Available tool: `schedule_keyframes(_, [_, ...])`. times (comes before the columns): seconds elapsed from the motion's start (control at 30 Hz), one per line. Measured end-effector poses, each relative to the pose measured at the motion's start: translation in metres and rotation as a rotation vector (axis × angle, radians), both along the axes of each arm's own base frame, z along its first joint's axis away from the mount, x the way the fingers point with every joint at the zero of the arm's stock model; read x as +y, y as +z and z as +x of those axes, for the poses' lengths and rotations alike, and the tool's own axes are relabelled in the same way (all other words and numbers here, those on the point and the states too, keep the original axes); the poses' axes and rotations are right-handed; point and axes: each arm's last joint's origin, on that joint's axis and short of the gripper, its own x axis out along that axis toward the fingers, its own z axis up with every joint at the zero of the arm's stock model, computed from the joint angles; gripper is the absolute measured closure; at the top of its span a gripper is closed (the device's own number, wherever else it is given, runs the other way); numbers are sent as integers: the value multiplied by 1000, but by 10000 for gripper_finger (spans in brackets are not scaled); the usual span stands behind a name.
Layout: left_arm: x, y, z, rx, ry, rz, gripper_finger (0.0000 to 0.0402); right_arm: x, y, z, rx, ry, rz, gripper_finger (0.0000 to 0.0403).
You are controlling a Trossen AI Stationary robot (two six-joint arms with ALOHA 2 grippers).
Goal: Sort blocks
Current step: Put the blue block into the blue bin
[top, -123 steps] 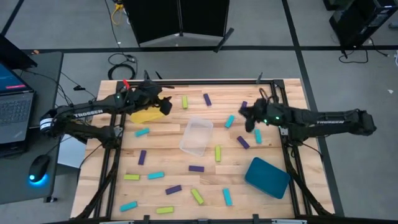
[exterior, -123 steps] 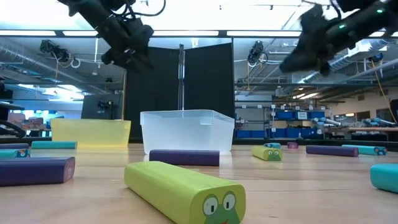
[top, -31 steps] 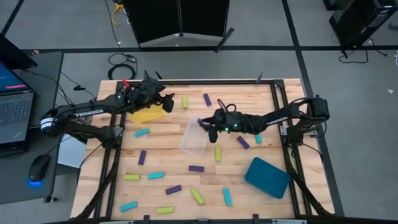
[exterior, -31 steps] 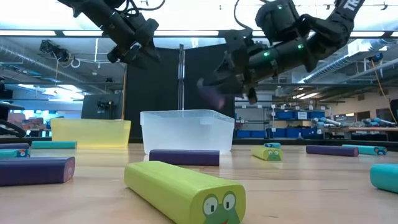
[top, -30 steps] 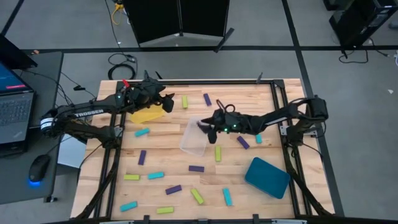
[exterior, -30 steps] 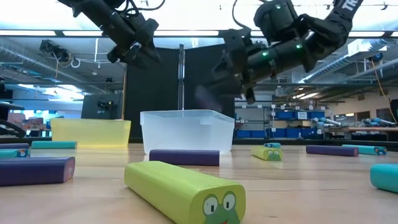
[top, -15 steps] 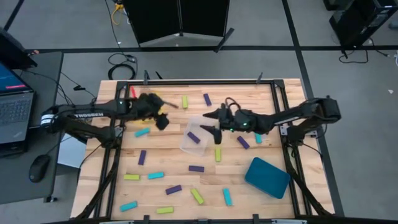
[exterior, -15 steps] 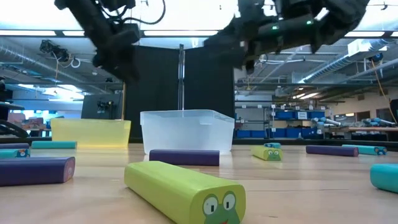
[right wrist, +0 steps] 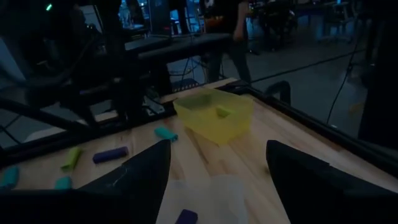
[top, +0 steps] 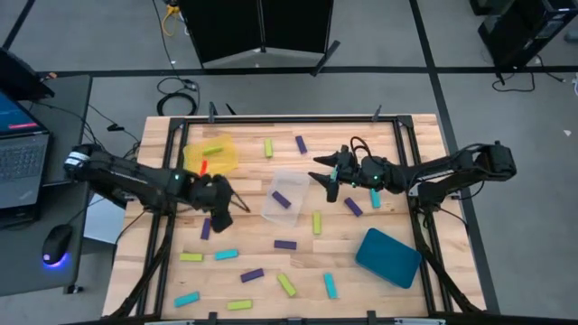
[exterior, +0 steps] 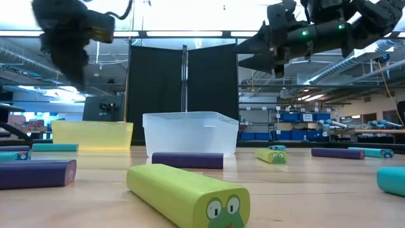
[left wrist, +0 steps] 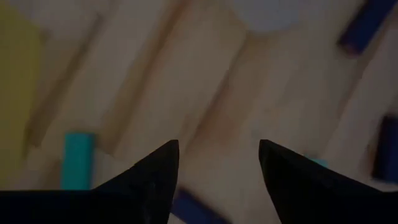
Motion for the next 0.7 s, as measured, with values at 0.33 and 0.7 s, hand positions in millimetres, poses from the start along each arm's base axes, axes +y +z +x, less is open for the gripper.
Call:
schedule_keyframes(0.33, [-62, -38, 27, 29, -275, -52, 166, 0, -5, 3, 18, 1, -6, 138])
schedule_keyframes(0.7, [-102, -69, 38, 102, -316, -73, 119, 0, -4, 3, 10, 2, -6, 149])
